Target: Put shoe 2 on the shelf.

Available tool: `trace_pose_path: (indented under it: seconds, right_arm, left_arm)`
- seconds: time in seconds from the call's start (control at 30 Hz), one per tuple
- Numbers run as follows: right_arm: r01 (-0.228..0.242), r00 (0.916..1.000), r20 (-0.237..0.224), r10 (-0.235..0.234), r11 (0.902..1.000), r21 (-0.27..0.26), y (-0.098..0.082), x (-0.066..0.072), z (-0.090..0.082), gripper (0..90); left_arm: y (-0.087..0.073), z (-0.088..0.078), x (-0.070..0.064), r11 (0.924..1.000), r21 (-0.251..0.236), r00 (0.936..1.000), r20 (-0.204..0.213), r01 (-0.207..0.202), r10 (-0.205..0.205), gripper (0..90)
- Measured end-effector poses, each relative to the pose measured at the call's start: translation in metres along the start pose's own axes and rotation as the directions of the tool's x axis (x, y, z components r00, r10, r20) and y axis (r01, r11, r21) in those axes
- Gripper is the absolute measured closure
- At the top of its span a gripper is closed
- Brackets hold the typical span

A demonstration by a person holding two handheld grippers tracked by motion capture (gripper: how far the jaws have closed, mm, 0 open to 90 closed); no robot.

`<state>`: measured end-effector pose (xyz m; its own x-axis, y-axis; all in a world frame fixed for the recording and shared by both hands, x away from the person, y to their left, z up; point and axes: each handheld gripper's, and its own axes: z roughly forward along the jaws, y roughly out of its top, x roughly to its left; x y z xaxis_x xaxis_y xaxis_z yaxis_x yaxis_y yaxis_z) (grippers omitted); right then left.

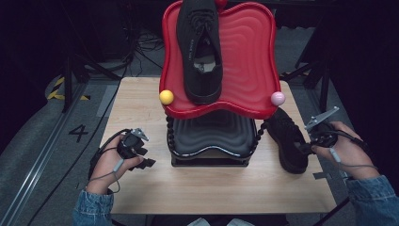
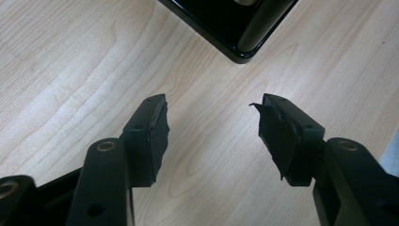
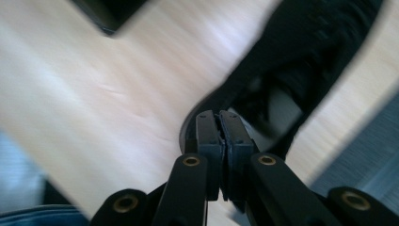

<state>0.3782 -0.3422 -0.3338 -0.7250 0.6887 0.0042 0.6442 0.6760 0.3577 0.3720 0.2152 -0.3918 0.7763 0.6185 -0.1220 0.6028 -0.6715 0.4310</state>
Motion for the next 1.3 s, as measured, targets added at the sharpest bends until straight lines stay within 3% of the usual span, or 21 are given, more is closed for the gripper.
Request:
trace_pose_path:
  seconds: [0.03,0.23,0.27,0.3,0.33,0.37,0.53,0.6,0.83,0.97,1.17,1.3]
  right_arm:
    - [0.029,0.9984,-0.049,-0.029,0.9995,-0.016,0.002,0.011,0.001,88.2]
    - [0.062,0.9901,-0.125,-0.064,0.9979,-0.016,0.003,0.027,0.010,85.0]
    - [0.062,0.9901,-0.125,-0.064,0.9979,-0.016,0.003,0.027,0.010,85.0]
    - [0.045,0.9912,-0.123,-0.049,0.9985,-0.032,0.001,0.025,0.012,76.5]
    - [0.045,0.9912,-0.123,-0.049,0.9985,-0.032,0.001,0.025,0.012,76.5]
    - [0.043,0.9923,-0.115,-0.045,0.9988,-0.021,0.000,0.024,0.014,70.3]
    - [0.033,0.9893,-0.143,-0.029,0.9992,0.022,-0.001,0.024,0.028,66.6]
    - [0.034,0.9889,-0.145,-0.030,0.9991,0.025,-0.001,0.024,0.031,66.6]
    - [0.063,0.9834,-0.175,-0.047,0.9940,0.089,-0.001,0.025,0.062,69.0]
    - [0.086,0.9853,-0.157,-0.068,0.9894,0.117,0.002,0.027,0.071,71.6]
    - [0.102,0.9815,-0.175,-0.079,0.9867,0.127,0.004,0.028,0.075,78.5]
    - [0.083,0.9799,-0.191,-0.057,0.9883,0.128,0.004,0.026,0.076,83.8]
  left_arm:
    - [0.000,0.000,0.000,1.0000,-0.002,1.0000,-0.001,-0.002,0.002,43.1]
    - [0.001,0.001,0.000,1.0000,0.003,1.0000,-0.003,-0.006,0.006,43.3]
    - [0.001,0.001,0.000,1.0000,0.003,1.0000,-0.003,-0.006,0.006,43.2]
    - [0.001,0.001,-0.001,1.0000,0.001,1.0000,0.000,-0.004,0.004,43.2]
    - [0.001,0.001,-0.001,1.0000,0.001,1.0000,0.000,-0.004,0.004,43.2]
    - [0.001,0.001,0.000,1.0000,-0.001,1.0000,-0.003,-0.001,0.001,43.2]
    - [0.001,0.001,0.000,1.0000,0.002,1.0000,-0.005,-0.005,0.005,42.7]
    - [0.001,0.001,-0.001,1.0000,0.001,1.0000,-0.004,-0.006,0.006,42.7]
    - [0.000,0.002,0.001,1.0000,0.003,1.0000,0.000,0.006,-0.006,42.4]
    - [0.000,0.003,0.001,1.0000,0.001,1.0000,0.002,0.002,-0.002,42.4]
    - [0.001,0.003,0.002,1.0000,0.001,1.0000,-0.003,0.000,0.000,42.0]
    - [0.000,0.003,0.002,1.0000,-0.002,1.0000,0.007,0.002,-0.002,41.7]
